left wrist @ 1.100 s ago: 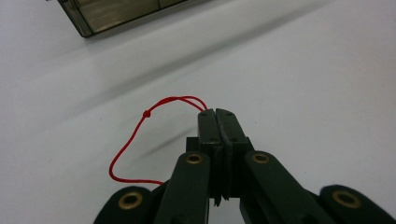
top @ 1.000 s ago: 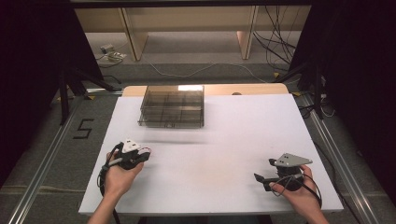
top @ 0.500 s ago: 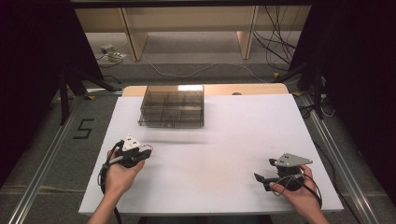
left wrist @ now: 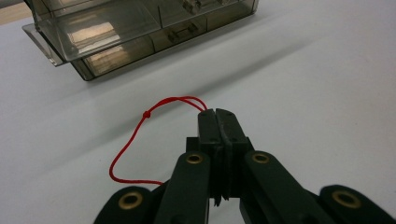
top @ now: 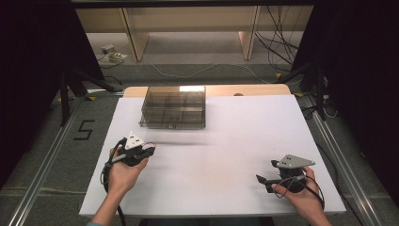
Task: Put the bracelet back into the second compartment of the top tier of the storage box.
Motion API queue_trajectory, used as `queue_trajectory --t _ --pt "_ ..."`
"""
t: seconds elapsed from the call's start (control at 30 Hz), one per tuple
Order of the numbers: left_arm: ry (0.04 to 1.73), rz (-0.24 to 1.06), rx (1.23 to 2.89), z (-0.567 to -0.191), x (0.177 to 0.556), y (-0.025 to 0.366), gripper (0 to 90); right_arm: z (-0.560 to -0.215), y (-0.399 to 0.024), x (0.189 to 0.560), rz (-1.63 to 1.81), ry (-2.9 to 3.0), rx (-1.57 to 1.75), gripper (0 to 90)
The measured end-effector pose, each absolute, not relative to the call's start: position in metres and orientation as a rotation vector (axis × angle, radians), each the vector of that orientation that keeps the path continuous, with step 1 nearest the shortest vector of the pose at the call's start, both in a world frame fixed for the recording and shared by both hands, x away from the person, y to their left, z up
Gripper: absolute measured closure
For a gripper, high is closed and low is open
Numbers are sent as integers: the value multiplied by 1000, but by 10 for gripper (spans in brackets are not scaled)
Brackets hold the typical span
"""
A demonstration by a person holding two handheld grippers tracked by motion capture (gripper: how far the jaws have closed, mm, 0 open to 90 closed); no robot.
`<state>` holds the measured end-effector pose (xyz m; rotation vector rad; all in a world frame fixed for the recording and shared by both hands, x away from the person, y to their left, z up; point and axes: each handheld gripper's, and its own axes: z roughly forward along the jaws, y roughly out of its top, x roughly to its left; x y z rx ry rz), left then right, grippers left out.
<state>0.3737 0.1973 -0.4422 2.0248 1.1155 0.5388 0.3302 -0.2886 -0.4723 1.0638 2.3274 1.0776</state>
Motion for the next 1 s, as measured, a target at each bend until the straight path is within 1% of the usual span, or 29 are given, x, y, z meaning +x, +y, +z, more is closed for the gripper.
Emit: queue_trajectory --t 1.0 --pt "1088 548 2012 -431 379 187 900 -472 -289 330 1081 2323 1068 192"
